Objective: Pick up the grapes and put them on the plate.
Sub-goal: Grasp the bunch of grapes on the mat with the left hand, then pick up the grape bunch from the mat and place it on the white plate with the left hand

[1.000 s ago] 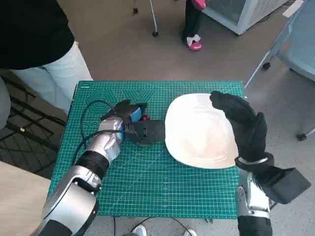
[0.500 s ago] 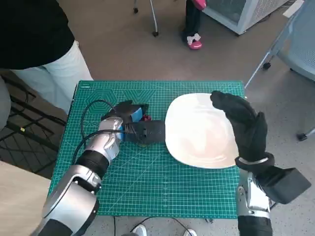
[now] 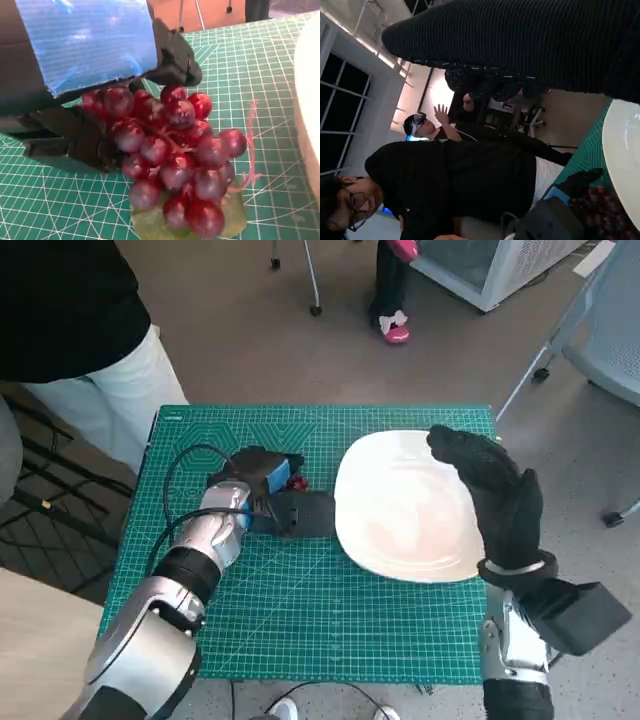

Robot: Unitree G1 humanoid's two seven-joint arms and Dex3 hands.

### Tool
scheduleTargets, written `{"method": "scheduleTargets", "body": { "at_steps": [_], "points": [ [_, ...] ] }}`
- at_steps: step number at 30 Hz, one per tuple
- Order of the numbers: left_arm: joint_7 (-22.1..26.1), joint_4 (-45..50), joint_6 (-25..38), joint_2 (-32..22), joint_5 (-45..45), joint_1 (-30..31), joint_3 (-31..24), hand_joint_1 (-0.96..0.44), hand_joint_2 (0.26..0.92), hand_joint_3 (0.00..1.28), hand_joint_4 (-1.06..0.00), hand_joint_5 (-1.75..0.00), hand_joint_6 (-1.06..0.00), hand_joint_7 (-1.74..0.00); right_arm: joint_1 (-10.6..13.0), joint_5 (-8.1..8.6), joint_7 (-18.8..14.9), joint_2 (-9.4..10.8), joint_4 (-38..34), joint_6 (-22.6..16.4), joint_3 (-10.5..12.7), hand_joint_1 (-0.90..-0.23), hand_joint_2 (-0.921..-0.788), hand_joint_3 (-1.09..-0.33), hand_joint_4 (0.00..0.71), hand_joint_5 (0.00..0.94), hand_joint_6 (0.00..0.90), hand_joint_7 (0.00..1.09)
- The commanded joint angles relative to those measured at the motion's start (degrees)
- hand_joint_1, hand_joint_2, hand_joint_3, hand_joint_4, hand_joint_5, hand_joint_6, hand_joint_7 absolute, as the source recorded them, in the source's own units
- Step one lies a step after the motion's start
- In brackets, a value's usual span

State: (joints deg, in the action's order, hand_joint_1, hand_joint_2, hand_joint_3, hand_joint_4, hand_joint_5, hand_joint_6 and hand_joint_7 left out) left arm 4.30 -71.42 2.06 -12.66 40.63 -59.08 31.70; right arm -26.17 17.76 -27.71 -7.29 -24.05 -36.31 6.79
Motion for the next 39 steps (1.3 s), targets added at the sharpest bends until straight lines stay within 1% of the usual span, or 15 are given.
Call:
{"method": "scheduleTargets", "body": {
  "at_steps": [1,4,5,6,9,10,12,13,18,31,39],
  "points": [
    [-0.4,-1.2,0.5,0.6,1.1,2.1,1.6,0.35,0.921,0.21,-0.52,-1.38,-0.72,-0.06,0.7,-0.34,-0.2,-0.2,-0.7,0.2,0.2,-0.595,-0.921,-0.904,0.37,0.001,-0.001,0.48],
    [-1.2,-0.6,1.4,0.8,1.4,2.1,2.3,0.36,0.921,0.21,-0.53,-1.38,-0.79,-0.09,0.7,-0.4,-0.2,-0.3,-0.6,0.2,0.2,-0.595,-0.921,-0.903,0.37,0.002,-0.001,0.48],
    [-1.3,-0.4,1.7,0.9,1.5,2.1,2.5,0.34,0.921,0.2,-0.54,-1.37,-0.79,-0.16,0.7,-0.42,-0.2,-0.3,-0.6,0.2,0.2,-0.595,-0.921,-0.903,0.37,0.002,-0.001,0.48],
    [-1.4,-0.2,2.1,0.9,1.6,2.0,2.7,0.3,0.921,0.2,-0.55,-1.37,-0.76,-0.3,0.7,-0.43,-0.2,-0.3,-0.6,0.2,0.2,-0.595,-0.921,-0.903,0.37,0.001,-0.001,0.48],
    [-1.5,0.7,3.1,1.0,1.6,1.9,2.8,0.11,0.921,0.19,-0.57,-1.37,-0.59,-0.86,0.6,-0.44,-0.2,-0.3,-0.7,0.2,0.2,-0.595,-0.921,-0.903,0.369,0.001,-0.001,0.48],
    [-1.4,0.9,3.4,1.1,1.5,1.9,2.7,0.08,0.921,0.19,-0.57,-1.37,-0.56,-0.97,0.6,-0.46,-0.2,-0.3,-0.8,0.1,0.2,-0.595,-0.921,-0.903,0.369,0.001,-0.001,0.48],
    [-1.3,1.2,3.7,1.1,1.3,1.8,2.6,0.04,0.921,0.18,-0.57,-1.38,-0.54,-1.08,0.5,-0.48,-0.2,-0.3,-0.9,0.1,0.2,-0.595,-0.921,-0.904,0.368,0.0,-0.001,0.48],
    [-1.2,1.3,3.8,1.1,1.2,1.8,2.5,0.03,0.921,0.18,-0.56,-1.38,-0.53,-1.12,0.4,-0.46,-0.2,-0.3,-1.0,0.1,0.2,-0.595,-0.921,-0.904,0.368,0.0,-0.001,0.48],
    [-0.4,1.7,3.9,0.9,0.7,1.8,2.1,0.01,0.921,0.17,-0.56,-1.38,-0.53,-1.17,0.3,-0.25,-0.3,-0.4,-1.1,0.1,0.3,-0.595,-0.921,-0.904,0.367,0.0,-0.001,0.47],
    [-0.6,2.3,1.6,-0.1,-0.6,2.5,1.4,0.0,0.921,0.18,-0.55,-1.39,-0.52,-1.19,0.2,-0.21,-0.4,-0.3,-1.5,-0.2,0.2,-0.595,-0.921,-0.905,0.366,0.0,-0.001,0.47],
    [-0.3,2.3,2.1,-0.1,-0.5,2.4,1.5,0.0,0.921,0.19,-0.55,-1.4,-0.51,-1.18,0.3,-0.33,-0.3,-0.3,-1.4,-0.2,0.1,-0.595,-0.921,-0.905,0.366,0.0,-0.001,0.47]
  ]
}}
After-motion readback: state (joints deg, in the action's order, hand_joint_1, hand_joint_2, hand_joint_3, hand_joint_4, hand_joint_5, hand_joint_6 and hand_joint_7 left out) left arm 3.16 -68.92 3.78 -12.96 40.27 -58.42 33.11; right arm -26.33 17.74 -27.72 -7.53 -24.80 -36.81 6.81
